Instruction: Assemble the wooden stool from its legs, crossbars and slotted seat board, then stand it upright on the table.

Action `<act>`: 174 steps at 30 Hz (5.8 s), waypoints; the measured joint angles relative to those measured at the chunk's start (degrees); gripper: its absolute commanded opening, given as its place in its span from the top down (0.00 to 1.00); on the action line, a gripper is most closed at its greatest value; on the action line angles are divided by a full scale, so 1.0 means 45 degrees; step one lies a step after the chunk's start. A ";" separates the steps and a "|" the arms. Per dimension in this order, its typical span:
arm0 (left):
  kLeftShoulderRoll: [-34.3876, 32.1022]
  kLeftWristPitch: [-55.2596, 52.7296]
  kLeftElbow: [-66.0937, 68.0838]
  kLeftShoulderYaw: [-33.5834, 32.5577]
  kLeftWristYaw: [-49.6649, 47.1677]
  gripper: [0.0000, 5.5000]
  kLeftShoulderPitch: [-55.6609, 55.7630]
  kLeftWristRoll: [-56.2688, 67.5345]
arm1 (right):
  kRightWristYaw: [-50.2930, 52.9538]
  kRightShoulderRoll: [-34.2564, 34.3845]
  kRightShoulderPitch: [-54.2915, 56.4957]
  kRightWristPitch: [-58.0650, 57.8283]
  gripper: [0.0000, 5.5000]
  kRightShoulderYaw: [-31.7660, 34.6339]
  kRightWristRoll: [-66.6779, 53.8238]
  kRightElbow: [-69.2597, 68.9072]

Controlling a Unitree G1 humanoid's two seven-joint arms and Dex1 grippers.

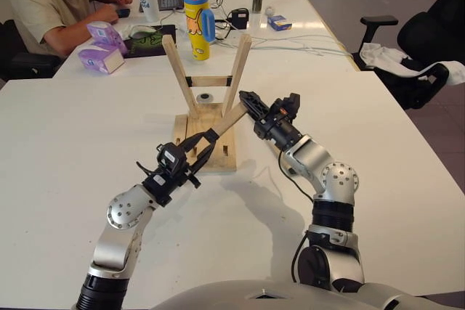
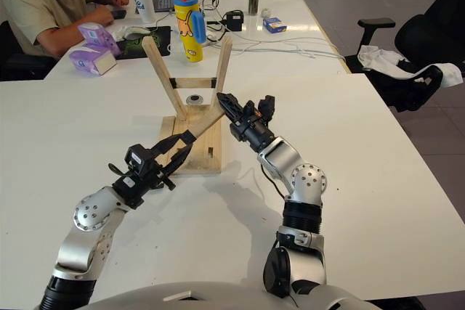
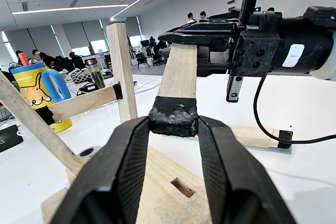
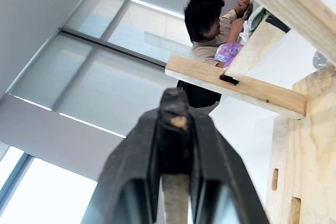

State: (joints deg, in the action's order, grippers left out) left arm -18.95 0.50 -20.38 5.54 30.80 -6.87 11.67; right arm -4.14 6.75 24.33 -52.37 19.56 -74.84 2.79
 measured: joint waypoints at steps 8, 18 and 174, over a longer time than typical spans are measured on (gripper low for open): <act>0.0089 0.0064 0.0331 -0.0107 0.0108 0.65 0.0099 0.0417 | 0.0006 -0.0045 -0.0001 0.0066 0.92 -0.0047 -0.0010 0.0003; 0.1042 -0.1609 0.1266 -0.1900 -0.0531 0.42 0.1067 0.3617 | -0.1315 -0.1910 -0.0153 0.2334 0.92 -0.0756 0.3404 -0.0400; 0.2525 -0.0003 0.4785 -0.2210 -0.0931 0.42 0.3423 0.2148 | -0.5052 -0.7379 -0.1939 0.1497 0.24 -0.4468 1.2558 -0.2789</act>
State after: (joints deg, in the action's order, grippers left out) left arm -7.58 0.49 1.15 -4.41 26.61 8.53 21.33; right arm -26.87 -26.46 15.61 -45.64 -0.55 -18.33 -9.76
